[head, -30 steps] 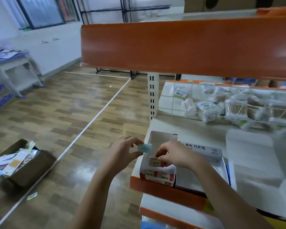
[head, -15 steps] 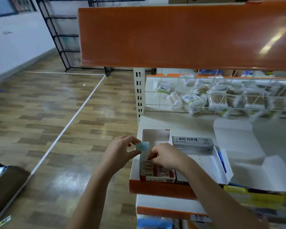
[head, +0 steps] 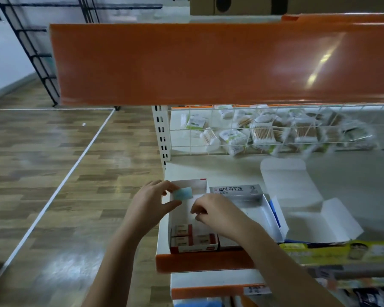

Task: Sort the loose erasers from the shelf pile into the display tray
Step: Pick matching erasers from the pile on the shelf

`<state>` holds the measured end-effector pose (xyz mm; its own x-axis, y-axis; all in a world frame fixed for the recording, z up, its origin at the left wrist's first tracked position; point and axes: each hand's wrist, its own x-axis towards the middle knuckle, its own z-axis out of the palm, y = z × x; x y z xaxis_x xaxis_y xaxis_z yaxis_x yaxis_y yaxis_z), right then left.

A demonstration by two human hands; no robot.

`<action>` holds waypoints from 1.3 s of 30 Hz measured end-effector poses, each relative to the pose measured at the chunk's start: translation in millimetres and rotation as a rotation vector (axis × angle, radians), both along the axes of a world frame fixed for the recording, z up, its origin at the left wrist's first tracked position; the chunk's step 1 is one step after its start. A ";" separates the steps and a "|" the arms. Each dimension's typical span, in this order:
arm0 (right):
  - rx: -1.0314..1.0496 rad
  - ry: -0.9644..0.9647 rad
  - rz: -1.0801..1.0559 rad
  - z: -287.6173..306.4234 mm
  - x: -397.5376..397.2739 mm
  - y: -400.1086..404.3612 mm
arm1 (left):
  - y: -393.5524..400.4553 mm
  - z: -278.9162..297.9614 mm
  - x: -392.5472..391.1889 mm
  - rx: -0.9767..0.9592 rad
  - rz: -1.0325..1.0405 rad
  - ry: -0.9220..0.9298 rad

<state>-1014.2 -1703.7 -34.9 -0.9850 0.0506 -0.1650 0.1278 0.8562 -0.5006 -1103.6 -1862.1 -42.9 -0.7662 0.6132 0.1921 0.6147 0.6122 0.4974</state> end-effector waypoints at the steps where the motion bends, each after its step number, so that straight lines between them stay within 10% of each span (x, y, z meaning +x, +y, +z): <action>1: 0.016 0.021 -0.015 5.4 3.9 6.8 | 5.1 2.1 1.4 -0.001 -0.019 0.006; 18: 0.172 0.097 -0.499 18.5 71.7 110.1 | 108.4 5.9 55.1 -0.269 -0.445 0.047; 39: -0.021 -0.199 -0.526 15.4 83.7 115.7 | 147.3 -23.9 72.6 -0.419 -0.573 -0.093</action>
<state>-930.6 -1588.0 -19.5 -0.7776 0.5218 -0.3509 0.6288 0.6417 -0.4392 -1030.9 -1714.8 -66.8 -0.3033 0.9320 -0.1984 0.8630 0.3570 0.3574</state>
